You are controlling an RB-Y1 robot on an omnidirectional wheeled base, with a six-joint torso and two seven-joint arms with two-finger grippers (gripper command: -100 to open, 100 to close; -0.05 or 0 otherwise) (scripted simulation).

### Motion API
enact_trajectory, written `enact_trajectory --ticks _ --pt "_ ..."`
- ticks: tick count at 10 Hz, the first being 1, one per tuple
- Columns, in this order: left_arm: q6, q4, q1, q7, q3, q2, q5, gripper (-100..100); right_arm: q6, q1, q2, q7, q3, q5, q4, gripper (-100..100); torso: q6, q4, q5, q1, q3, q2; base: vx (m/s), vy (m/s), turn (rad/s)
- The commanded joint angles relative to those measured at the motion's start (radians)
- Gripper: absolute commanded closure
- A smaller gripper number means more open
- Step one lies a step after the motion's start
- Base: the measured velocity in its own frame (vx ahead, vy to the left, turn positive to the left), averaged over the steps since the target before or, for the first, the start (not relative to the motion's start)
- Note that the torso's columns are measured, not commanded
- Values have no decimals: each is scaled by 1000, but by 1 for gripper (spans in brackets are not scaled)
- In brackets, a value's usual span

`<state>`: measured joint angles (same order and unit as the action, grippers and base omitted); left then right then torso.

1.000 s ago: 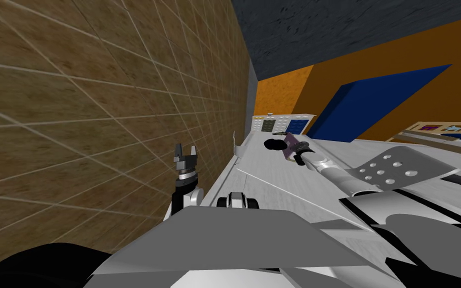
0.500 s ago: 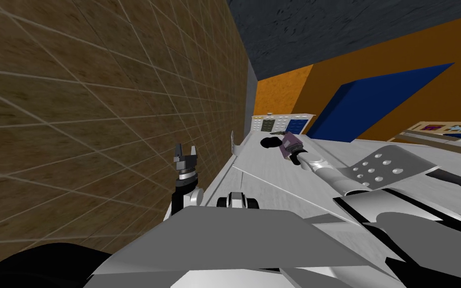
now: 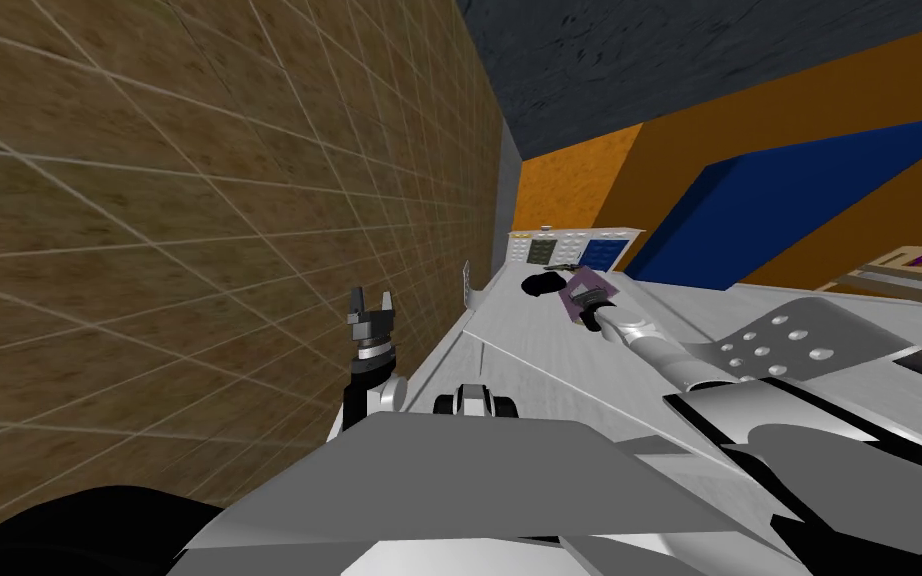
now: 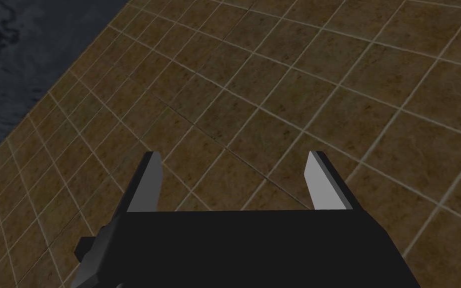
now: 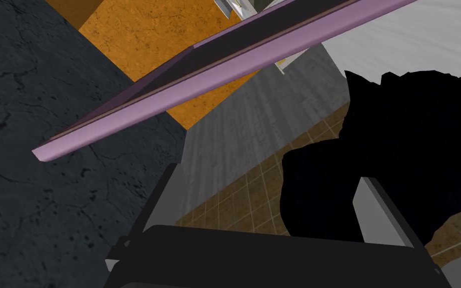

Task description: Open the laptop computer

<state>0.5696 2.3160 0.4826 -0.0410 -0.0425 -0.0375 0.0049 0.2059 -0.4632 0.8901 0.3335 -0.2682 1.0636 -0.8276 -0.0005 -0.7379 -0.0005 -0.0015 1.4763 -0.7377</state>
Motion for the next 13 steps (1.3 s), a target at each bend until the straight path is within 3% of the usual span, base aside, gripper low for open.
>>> enact_trajectory --ticks 1,2,4,5,6,10,12,13 --pt "0 0 0 0 0 0 0 0 6 -10 -3 2 1 -1 19 -100 1 0 0 0 -1 -1 -16 -34 24" --pt "0 0 0 0 0 0 0 0 -3 -1 -3 -3 2 9 0 100 1 0 1 3 0 0 22 31 -231" --pt "0 0 0 0 0 0 0 0 -11 5 -2 -3 -2 11 -20 100 0 0 2 6 1 1 25 69 -164" --pt "0 0 0 0 0 0 0 0 -13 5 -7 -16 10 32 -8 100 0 0 1 4 0 0 9 35 -33" --pt "0 0 0 0 0 0 0 0 -20 2 8 -13 -1 56 -36 -100 0 0 0 0 0 -1 -58 -71 1" --pt "0 0 0 0 0 0 0 0 -27 -2 22 -9 -12 78 -61 -100 1 0 0 -1 -1 -1 -64 -120 -3" --pt "0 0 0 0 0 0 0 0 -38 -7 42 -4 -28 110 -98 -100 0 0 2 5 0 1 -73 -96 -5" --pt "0 0 0 0 0 0 0 0 -38 -7 42 -4 -28 89 -98 -100 0 0 1 2 -1 -1 -76 -106 3"
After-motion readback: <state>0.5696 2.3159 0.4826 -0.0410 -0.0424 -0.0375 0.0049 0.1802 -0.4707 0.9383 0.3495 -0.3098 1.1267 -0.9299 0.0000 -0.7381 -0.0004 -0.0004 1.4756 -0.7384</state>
